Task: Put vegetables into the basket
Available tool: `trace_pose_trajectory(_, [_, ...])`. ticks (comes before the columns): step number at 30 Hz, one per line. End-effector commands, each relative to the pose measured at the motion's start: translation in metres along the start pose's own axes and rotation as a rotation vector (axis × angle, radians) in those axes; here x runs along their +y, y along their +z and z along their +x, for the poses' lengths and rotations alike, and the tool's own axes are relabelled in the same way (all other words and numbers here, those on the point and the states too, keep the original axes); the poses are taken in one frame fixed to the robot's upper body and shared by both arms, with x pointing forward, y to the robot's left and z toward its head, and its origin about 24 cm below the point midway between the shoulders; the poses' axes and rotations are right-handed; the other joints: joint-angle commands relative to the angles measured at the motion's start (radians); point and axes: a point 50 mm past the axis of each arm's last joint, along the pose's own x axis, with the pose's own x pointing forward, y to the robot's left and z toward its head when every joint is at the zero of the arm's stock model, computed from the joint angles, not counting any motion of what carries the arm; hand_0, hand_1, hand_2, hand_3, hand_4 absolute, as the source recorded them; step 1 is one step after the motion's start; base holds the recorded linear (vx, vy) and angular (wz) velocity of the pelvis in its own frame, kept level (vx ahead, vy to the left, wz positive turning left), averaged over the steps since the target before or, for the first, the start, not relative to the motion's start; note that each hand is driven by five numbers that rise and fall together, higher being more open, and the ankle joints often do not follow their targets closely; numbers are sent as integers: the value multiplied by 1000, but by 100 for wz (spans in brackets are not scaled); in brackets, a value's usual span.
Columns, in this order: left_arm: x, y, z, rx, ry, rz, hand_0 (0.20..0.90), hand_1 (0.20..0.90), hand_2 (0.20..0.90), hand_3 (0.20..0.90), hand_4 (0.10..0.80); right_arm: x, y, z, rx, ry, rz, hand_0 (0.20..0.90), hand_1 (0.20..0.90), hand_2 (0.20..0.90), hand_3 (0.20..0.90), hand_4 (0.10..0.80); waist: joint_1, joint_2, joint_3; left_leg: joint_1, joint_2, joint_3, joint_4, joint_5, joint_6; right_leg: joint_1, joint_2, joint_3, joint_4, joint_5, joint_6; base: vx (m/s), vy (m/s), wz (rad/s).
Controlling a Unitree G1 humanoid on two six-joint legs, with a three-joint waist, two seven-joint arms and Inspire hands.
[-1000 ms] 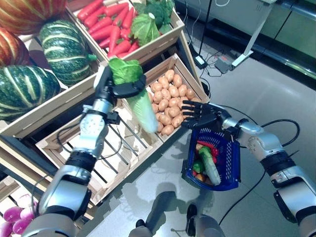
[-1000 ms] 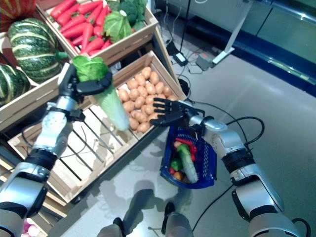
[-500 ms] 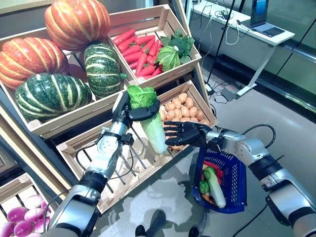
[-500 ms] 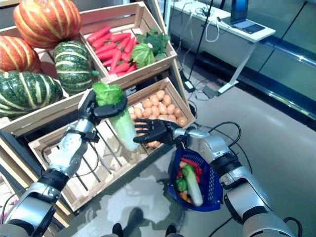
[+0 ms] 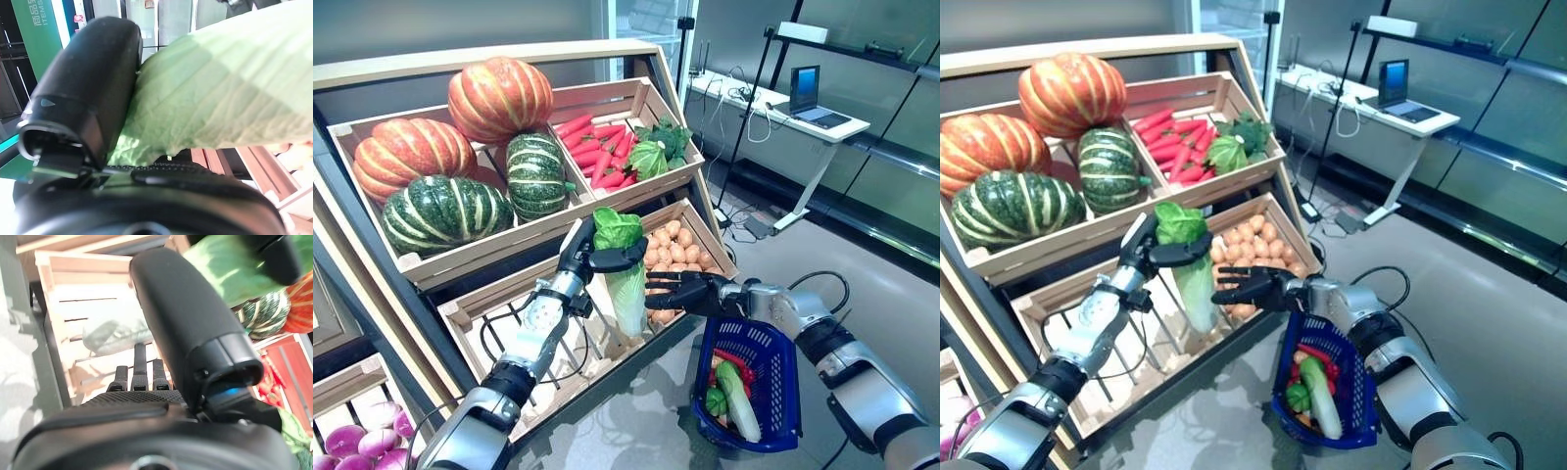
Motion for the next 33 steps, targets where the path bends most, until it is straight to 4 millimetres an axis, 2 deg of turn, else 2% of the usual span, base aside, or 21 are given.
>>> trace_pose_trajectory(1, [-46, 51, 33, -258, -98, -139, 300, 300, 300, 300, 400, 12, 63, 5, -254, -190, -196, 900, 900, 900, 900, 800, 23, 19, -84, 36, -45, 14, 5, -161, 45, 6, 45, 22, 3, -77, -72, 10, 13, 6])
trace_pose_trajectory(8, [-52, 53, 33, -261, -62, -144, 300, 300, 300, 300, 400, 23, 74, 3, -381, -437, -317, 900, 900, 900, 900, 800, 12, 31, -76, 38, -49, 1, 5, -164, 52, 6, 45, 44, 3, -77, -75, 1, 2, 1])
trace_pose_trajectory(14, [-48, 56, 34, -270, -30, -165, 300, 300, 300, 300, 400, 24, 68, 1, -389, -502, -365, 900, 900, 900, 900, 800, 6, 37, -71, 37, -51, -7, 5, -165, 55, 6, 44, 55, 3, -78, -75, 0, 0, 0])
trace_pose_trajectory(18, [-47, 57, 34, -272, -33, -193, 300, 300, 300, 300, 400, 26, 49, 10, -321, -417, -296, 900, 900, 900, 900, 800, 11, 36, -71, 41, -50, -11, 5, -167, 55, 12, 43, 52, 3, -81, -75, 0, 0, 0])
trace_pose_trajectory(24, [-48, 56, 35, -270, -54, -204, 300, 300, 300, 300, 400, 25, 32, 18, -222, -327, -242, 900, 900, 900, 900, 800, 15, 33, -73, 45, -50, -13, 5, -170, 53, 16, 42, 46, 3, -84, -75, 0, 0, 0])
trace_pose_trajectory(29, [-51, 57, 36, -270, -82, -215, 300, 300, 300, 300, 400, 31, 8, 28, -100, -117, -84, 900, 900, 900, 900, 800, 23, 30, -79, 49, -51, -16, 5, -172, 53, 23, 41, 38, 3, -89, -77, 0, 0, 0])
trace_pose_trajectory(30, [-51, 57, 36, -270, -100, -220, 300, 300, 300, 300, 400, 36, -1, 31, -72, -11, 0, 900, 900, 900, 900, 800, 28, 30, -82, 48, -51, -17, 5, -171, 52, 24, 40, 32, 3, -89, -77, 0, 0, 0])
trace_pose_trajectory(33, [-52, 55, 35, -264, -140, -236, 300, 300, 300, 300, 400, 44, -10, 32, -63, 177, 96, 900, 900, 900, 900, 800, 37, 29, -87, 48, -50, -21, 5, -170, 51, 27, 40, 22, 3, -90, -78, 13, -1, 5])
